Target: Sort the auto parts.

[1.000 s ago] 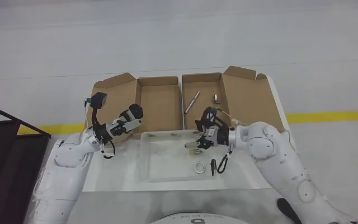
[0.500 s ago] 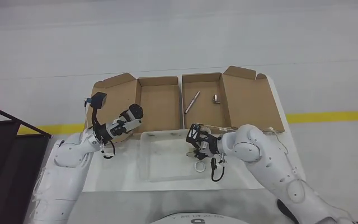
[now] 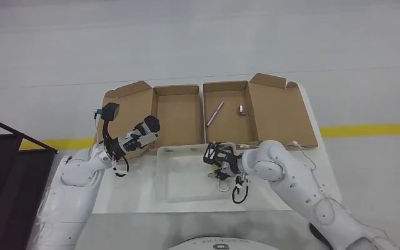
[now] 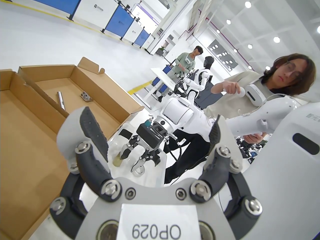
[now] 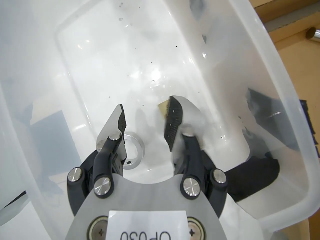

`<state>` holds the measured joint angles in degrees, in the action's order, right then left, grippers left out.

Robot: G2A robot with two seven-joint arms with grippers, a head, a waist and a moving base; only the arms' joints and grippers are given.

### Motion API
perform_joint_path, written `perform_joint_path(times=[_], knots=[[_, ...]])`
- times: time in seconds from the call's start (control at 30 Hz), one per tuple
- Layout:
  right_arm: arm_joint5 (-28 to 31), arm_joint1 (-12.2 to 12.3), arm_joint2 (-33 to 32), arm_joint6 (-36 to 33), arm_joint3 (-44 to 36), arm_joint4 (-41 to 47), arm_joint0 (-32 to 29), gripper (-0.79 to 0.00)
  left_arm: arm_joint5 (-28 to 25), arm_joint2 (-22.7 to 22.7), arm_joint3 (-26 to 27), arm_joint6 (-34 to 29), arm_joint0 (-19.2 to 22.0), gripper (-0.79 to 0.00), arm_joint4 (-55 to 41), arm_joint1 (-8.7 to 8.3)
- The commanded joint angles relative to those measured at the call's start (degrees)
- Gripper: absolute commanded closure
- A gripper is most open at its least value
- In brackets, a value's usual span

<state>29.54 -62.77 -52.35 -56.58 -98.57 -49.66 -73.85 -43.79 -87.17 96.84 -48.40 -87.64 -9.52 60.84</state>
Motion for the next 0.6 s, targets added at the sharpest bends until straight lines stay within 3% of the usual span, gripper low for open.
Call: perform_joint_path(times=[0.0,0.57], knots=[[-0.1,0.1,-0.1,0.6,-1.0,-0.7,-0.2,-0.486,0.0,0.0,0.0,0.0,0.0,-0.785,0.0,0.00],[-1.8,1.3,-2.0,1.5,-5.4,-3.5,-2.1,-0.585,0.0,0.0,0.0,0.0,0.0,-0.785,0.0,0.00]])
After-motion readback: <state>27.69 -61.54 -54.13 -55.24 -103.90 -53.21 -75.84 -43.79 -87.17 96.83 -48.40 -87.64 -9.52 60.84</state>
